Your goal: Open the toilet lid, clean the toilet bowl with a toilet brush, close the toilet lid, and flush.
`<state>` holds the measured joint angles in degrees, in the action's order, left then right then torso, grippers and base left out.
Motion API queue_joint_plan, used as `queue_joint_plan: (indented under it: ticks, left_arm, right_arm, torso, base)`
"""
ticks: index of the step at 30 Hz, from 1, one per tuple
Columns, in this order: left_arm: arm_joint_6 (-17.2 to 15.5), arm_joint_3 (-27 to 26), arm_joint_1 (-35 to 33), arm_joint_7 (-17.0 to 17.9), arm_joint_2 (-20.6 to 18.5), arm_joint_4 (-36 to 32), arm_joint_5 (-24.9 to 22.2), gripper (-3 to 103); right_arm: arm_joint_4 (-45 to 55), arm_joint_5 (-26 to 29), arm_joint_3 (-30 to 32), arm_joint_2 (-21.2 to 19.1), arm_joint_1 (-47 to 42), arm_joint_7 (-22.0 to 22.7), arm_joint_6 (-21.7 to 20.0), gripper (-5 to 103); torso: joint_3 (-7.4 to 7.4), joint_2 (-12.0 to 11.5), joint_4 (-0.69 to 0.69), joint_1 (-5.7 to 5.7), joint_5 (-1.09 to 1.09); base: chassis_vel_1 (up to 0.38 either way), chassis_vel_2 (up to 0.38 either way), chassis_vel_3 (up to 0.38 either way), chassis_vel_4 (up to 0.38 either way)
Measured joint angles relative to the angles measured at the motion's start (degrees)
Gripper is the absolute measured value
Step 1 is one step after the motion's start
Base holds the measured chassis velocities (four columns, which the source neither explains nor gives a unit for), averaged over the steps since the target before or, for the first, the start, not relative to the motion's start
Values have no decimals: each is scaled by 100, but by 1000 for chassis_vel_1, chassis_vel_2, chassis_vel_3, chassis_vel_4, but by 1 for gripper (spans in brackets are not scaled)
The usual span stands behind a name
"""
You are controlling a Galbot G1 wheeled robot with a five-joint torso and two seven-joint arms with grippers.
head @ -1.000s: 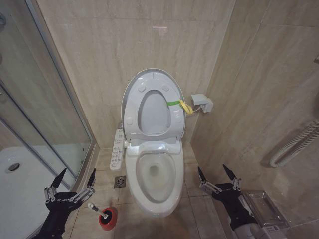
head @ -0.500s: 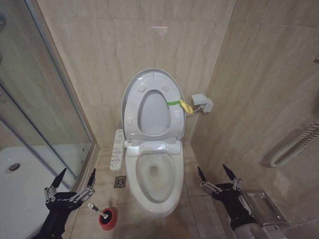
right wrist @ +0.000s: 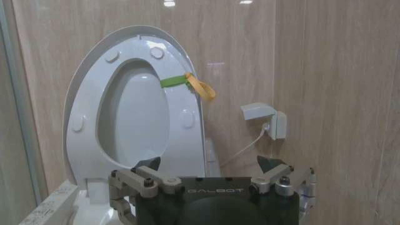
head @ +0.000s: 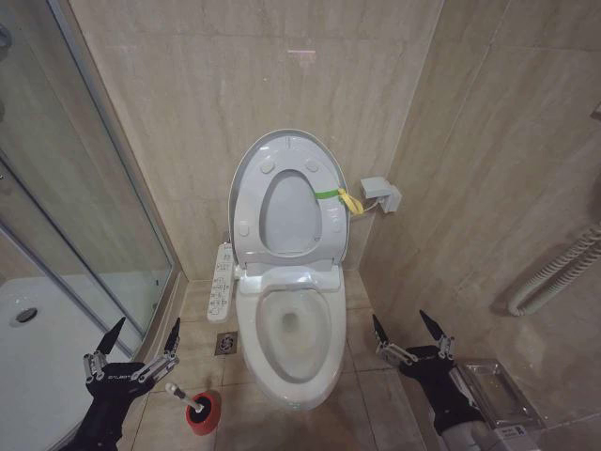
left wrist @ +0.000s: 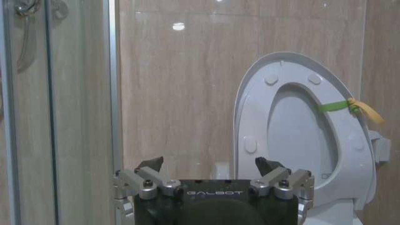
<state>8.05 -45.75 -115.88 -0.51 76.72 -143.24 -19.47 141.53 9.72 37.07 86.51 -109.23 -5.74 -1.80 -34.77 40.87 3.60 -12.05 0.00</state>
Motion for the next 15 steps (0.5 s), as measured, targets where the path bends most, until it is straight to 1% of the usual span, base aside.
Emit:
queue_joint_plan:
  ticks: [15]
  left_arm:
    - [0, -1, 0, 0, 0, 0, 0, 99]
  right_arm:
    - [0, 0, 0, 0, 0, 0, 0, 100]
  torso:
    - [0, 0, 0, 0, 0]
  base:
    - [0, 0, 0, 0]
